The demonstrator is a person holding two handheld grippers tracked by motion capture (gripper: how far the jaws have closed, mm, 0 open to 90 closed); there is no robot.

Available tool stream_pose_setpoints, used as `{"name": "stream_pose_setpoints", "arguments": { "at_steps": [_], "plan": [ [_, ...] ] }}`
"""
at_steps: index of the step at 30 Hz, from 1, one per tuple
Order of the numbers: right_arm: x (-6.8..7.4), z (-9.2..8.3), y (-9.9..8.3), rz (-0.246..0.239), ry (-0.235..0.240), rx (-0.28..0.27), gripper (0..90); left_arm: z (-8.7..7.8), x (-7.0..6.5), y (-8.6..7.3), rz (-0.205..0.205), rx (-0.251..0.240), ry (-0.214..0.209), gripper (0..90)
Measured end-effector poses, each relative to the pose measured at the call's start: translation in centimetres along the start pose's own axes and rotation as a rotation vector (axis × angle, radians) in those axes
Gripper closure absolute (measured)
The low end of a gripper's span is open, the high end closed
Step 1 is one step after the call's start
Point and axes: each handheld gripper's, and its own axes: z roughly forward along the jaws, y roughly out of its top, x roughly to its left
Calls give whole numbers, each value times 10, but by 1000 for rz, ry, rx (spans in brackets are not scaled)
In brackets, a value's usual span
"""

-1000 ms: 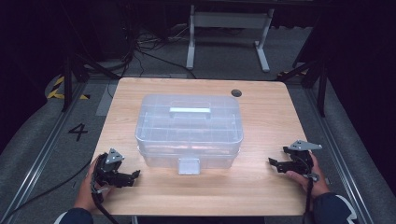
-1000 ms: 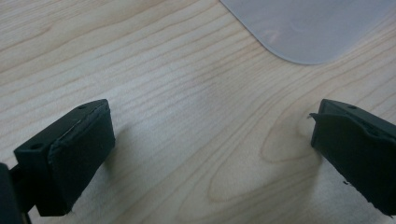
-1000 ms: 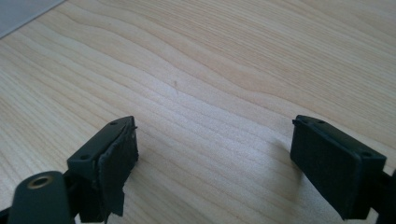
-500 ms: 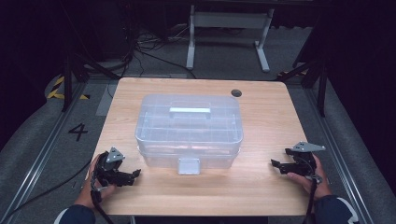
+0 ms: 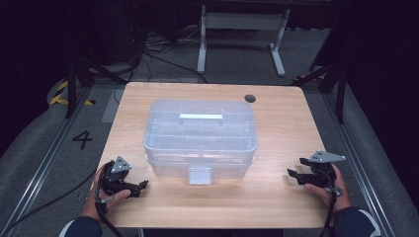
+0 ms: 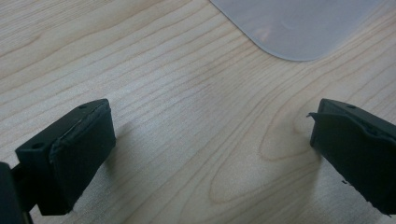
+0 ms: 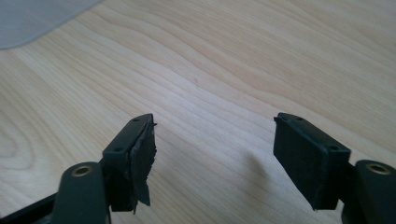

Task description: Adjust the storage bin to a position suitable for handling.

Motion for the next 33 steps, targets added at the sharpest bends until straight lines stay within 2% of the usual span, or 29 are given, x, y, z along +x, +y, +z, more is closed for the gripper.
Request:
{"name": "stream_pose_setpoints", "arguments": {
  "at_steps": [3,7,9,12,15,16,20,21,24,28,33],
  "plan": [
    [3,-4,5,-19,1,-21,316,0,0,0,0,0,0,4],
    [5,-8,13,-40,-22,-53,318,0,0,0,-3,1,-2,4],
    [8,-10,16,-78,-48,-63,318,0,0,0,-2,1,-2,4],
    [10,-10,21,-99,-58,-74,318,0,0,0,-3,1,-3,4],
    [8,-12,29,-86,-43,-94,318,0,0,0,-3,1,-3,4],
    [9,-13,31,-93,-52,-102,317,0,0,0,-3,1,-3,4],
    [8,-14,38,-81,-36,-99,304,0,0,0,-1,-1,-1,4],
    [7,-17,46,-59,-27,-115,302,0,0,0,1,2,-2,4],
    [8,-19,53,-59,-34,-121,302,0,1,0,3,5,-4,3],
    [17,-24,68,-74,-22,-134,302,1,2,1,9,3,-10,1],
    [30,-23,86,-101,10,-150,302,2,3,3,15,10,-19,1]
  ]
}}
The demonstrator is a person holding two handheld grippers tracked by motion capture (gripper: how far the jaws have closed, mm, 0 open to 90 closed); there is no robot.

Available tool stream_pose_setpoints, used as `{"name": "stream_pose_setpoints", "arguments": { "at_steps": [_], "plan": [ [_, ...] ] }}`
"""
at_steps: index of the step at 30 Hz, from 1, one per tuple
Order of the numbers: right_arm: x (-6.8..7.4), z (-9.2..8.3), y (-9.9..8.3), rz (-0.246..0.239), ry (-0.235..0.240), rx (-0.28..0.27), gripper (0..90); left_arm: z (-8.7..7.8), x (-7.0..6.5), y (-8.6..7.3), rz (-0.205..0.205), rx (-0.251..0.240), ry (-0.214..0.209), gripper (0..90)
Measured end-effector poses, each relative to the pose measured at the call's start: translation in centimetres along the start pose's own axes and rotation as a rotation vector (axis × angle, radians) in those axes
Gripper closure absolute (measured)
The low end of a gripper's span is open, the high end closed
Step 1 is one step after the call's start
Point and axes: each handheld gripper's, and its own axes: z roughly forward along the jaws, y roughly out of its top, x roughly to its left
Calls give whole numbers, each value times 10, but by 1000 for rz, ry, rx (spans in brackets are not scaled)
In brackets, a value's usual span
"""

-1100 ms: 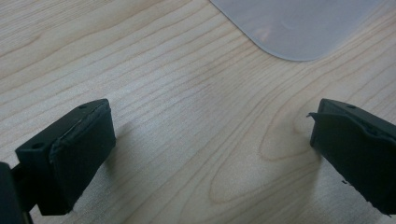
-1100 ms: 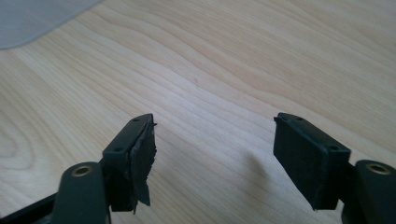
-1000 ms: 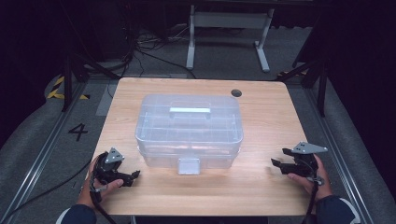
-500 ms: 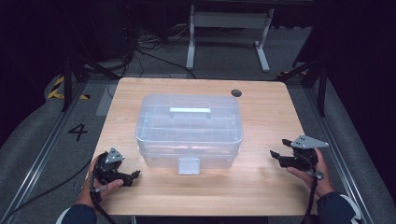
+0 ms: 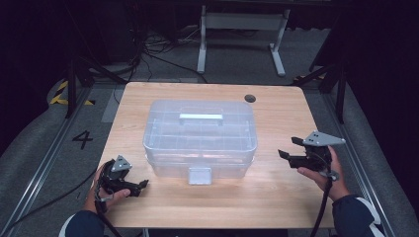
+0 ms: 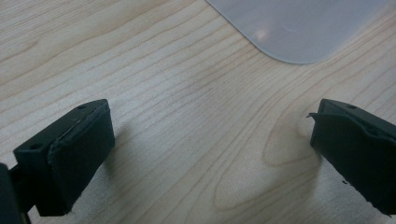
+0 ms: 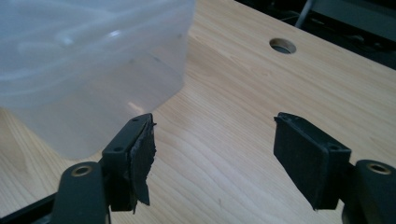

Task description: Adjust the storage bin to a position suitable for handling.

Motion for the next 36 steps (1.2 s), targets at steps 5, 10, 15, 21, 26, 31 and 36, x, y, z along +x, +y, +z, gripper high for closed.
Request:
{"name": "stream_pose_setpoints", "arguments": {
  "at_steps": [5,10,15,21,26,31,36],
  "plan": [
    [7,0,19,-46,13,-24,302,0,0,0,0,0,-2,2],
    [5,-4,40,-53,20,-68,302,0,0,0,-2,-1,-2,2],
    [6,-6,63,-71,22,-111,304,0,0,0,-2,-1,1,2],
    [14,0,87,-102,59,-130,311,0,0,0,-2,-2,3,3],
    [26,11,108,-121,115,-133,318,0,-1,0,-9,-6,5,6],
    [35,22,121,-135,159,-129,322,-1,-2,-1,-15,-2,15,5],
    [48,38,132,-162,198,-109,327,0,-2,-1,-13,-7,18,6]
  ]
}}
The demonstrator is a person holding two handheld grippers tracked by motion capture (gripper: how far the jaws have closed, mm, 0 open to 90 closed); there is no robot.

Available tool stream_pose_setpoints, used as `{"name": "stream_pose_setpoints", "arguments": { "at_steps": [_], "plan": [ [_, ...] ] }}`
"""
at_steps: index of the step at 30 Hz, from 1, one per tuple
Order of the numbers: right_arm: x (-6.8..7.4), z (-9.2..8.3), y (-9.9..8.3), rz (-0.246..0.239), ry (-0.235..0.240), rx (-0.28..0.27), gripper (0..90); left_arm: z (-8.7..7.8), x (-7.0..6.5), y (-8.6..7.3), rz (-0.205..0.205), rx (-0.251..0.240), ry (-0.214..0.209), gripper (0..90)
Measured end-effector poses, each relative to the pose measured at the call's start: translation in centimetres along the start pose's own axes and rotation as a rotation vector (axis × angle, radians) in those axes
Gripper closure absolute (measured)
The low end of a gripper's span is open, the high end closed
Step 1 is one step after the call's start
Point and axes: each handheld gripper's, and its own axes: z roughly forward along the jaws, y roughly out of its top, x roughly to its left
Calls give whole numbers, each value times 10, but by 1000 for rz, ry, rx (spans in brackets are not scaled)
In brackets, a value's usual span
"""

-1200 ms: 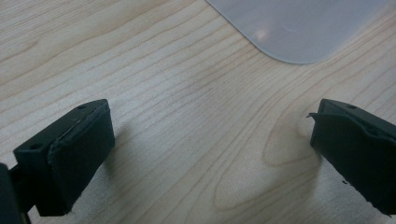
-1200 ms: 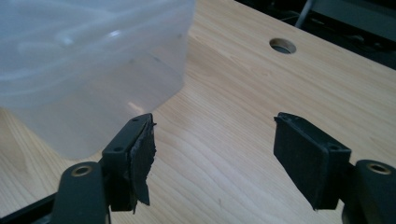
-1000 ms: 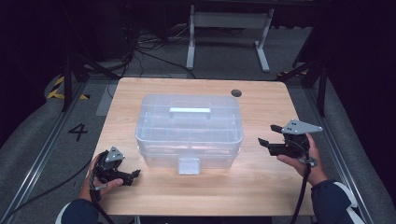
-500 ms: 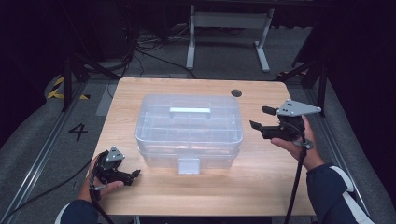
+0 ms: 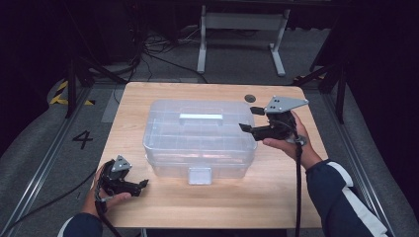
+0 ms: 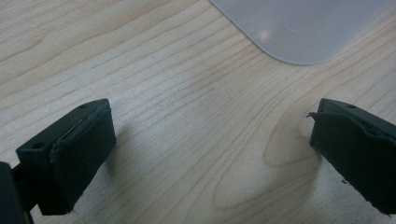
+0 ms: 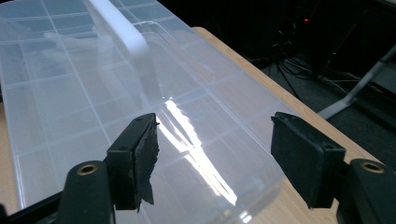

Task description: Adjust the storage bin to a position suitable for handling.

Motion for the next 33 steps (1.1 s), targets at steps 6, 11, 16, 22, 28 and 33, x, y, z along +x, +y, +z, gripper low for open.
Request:
{"name": "stream_pose_setpoints", "arguments": {
  "at_steps": [6,11,16,22,28,33],
  "plan": [
    [7,13,9,-16,56,-9,399,-2,-1,-2,-10,-5,7,18],
    [10,21,14,-27,73,7,444,-5,-1,-5,-20,-15,14,40],
    [15,30,24,-56,108,17,494,-7,-2,-8,-32,-23,24,62],
    [15,40,29,-61,118,46,534,-13,-4,-13,-40,-36,21,126],
    [17,50,33,-73,159,68,678,-19,-8,-15,-51,-36,40,261],
    [22,51,36,-109,157,56,767,-22,-10,-13,-48,-44,65,340]
  ]
}}
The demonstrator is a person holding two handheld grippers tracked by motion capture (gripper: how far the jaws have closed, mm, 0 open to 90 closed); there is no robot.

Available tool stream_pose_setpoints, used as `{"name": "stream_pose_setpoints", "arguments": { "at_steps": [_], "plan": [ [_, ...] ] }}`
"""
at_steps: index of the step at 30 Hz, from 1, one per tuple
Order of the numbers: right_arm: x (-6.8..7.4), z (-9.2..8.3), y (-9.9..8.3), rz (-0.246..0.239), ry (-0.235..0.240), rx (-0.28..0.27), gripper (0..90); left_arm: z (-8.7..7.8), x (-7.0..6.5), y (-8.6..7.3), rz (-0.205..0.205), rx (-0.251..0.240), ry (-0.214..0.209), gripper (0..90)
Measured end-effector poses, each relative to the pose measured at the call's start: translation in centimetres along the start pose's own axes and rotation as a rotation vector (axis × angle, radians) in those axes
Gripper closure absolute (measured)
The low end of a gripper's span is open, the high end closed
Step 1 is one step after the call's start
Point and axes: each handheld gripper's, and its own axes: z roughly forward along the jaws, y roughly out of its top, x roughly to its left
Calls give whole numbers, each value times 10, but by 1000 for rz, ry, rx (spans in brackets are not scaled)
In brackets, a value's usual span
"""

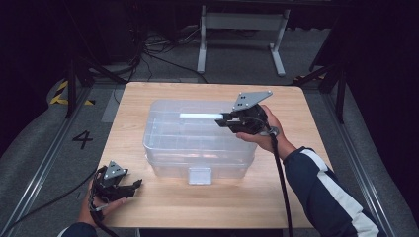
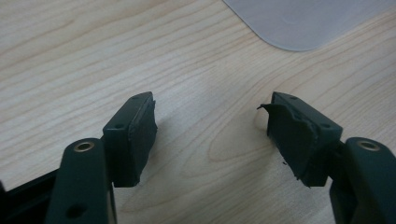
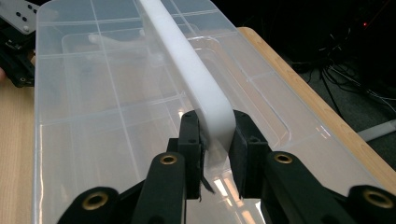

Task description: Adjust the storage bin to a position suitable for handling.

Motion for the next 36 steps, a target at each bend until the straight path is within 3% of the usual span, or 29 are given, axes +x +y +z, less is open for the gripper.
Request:
{"name": "stream_pose_setpoints", "arguments": {
  "at_steps": [6,13,19,26,31,36],
  "plan": [
    [-3,0,1,14,12,-1,767,-8,-1,8,32,-26,-24,452],
    [-10,-1,5,26,32,0,767,-27,-8,31,79,-94,-17,549],
    [-17,-2,12,43,43,8,762,-38,-10,44,76,-143,-27,642],
    [-24,-4,20,48,37,12,752,-44,-14,61,90,-207,-69,769],
    [-28,-5,24,46,35,15,744,-44,-18,68,74,-233,-106,827],
    [-29,-5,26,46,32,16,740,-41,-23,76,107,-248,-113,863]
  ]
}}
